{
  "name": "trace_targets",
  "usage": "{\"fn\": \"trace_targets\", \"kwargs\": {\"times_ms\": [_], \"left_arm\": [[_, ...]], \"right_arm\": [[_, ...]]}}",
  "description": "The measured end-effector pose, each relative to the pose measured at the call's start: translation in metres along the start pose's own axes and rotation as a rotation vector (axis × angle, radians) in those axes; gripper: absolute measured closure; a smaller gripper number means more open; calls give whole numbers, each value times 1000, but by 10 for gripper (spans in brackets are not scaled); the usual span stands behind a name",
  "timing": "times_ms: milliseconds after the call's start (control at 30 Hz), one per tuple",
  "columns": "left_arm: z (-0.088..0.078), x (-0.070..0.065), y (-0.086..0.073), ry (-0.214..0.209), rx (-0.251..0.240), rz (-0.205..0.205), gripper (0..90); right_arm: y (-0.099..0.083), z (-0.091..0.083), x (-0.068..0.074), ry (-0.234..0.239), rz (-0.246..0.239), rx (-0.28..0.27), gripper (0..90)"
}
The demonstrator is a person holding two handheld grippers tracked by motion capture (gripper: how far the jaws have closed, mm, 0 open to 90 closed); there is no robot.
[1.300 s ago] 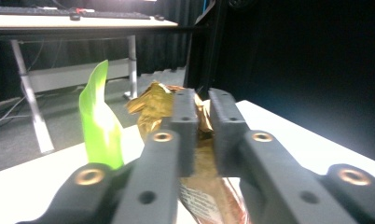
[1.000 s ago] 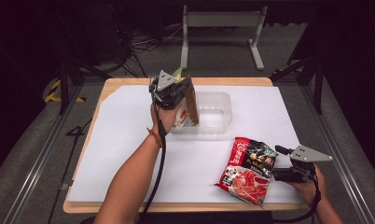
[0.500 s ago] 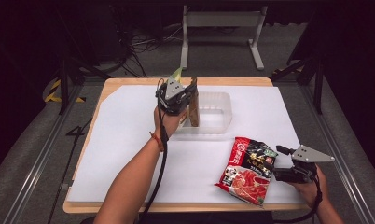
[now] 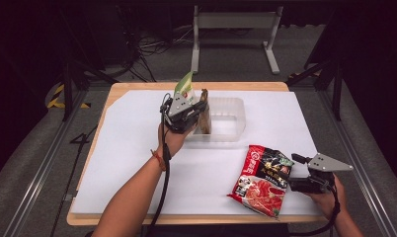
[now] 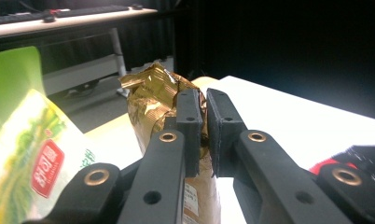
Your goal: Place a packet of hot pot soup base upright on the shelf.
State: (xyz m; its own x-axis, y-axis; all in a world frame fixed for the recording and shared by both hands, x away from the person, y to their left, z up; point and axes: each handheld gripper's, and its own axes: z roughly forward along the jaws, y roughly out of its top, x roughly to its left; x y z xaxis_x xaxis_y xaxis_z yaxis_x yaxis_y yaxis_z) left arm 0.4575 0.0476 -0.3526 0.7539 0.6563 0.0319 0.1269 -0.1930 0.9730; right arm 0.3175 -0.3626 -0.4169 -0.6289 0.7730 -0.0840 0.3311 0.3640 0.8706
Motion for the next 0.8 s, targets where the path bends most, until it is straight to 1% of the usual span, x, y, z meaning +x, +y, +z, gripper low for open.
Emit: {"fn": "trace_targets", "kwargs": {"times_ms": [33, 133, 167, 200, 267, 300, 333, 400, 467, 533, 600, 667, 800], "left_arm": [[-1, 0, -1, -5, 2, -6, 843], [-3, 0, -2, -8, 5, -2, 836], [-5, 0, -2, -16, 8, -2, 836], [-5, -1, -3, -10, 7, 8, 835], [-6, -2, -3, -17, 9, 9, 833], [-7, -4, -4, -27, 14, 18, 830], [-8, -5, -4, -27, 20, 29, 829], [-8, -5, -4, -36, 23, 30, 827], [-9, -5, -5, -35, 26, 36, 825], [-10, -5, -5, -39, 26, 29, 824], [-12, -6, -6, -42, 31, 34, 812], [-14, -6, -7, -45, 40, 54, 809], [-18, -5, -8, -57, 58, 66, 792]], "right_arm": [[0, 0, 0, 0, 0, 1, 209], [0, 1, -1, -2, 1, 2, 209], [1, 2, -1, -3, 3, 2, 209], [1, 2, -1, -4, 4, 3, 209], [1, 3, -1, -4, 3, 3, 209], [1, 3, -1, -3, 3, 3, 209], [2, 3, -1, -4, 2, 5, 209], [2, 4, -1, -2, 3, 3, 209], [2, 4, -2, -3, 1, 1, 209], [3, 4, -2, -2, 3, 0, 209], [3, 5, -2, -1, 5, 1, 209], [3, 6, -2, 0, 1, 5, 210], [4, 7, -1, 0, -2, 6, 210]]}}
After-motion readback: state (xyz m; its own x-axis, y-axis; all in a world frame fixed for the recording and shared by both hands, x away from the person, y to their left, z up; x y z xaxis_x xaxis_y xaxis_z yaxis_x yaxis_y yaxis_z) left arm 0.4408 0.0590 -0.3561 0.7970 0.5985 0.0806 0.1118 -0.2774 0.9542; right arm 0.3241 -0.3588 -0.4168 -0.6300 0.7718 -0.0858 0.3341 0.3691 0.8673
